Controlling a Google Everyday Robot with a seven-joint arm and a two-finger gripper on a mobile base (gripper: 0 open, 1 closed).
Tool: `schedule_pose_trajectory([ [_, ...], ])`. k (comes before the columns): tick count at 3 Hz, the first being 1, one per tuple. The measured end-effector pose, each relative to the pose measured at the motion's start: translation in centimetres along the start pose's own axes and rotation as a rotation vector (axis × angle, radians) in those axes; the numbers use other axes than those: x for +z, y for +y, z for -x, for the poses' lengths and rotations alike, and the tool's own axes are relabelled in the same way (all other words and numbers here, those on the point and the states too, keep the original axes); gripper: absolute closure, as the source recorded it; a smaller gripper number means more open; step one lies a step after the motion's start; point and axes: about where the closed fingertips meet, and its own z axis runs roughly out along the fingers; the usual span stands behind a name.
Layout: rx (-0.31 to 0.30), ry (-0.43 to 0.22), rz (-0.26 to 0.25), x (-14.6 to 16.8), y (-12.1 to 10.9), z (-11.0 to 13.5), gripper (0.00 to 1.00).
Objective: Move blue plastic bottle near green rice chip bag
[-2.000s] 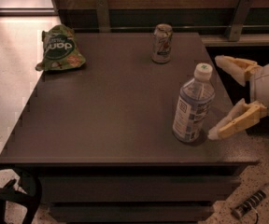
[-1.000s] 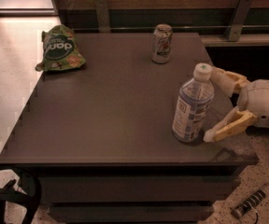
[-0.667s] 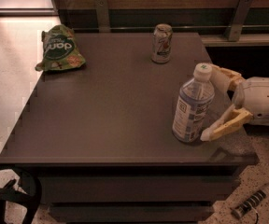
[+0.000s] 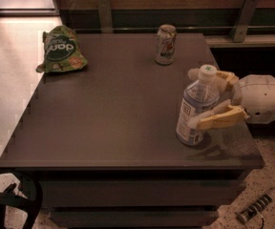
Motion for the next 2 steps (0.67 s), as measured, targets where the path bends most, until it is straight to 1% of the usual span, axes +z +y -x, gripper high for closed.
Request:
schedule_pose_trajectory([
  [1, -0.002, 0.0, 0.004, 0.21, 0.05, 0.11, 0.47],
  [2, -0.004, 0.0, 0.008, 0.43, 0.11, 0.23, 0.72],
])
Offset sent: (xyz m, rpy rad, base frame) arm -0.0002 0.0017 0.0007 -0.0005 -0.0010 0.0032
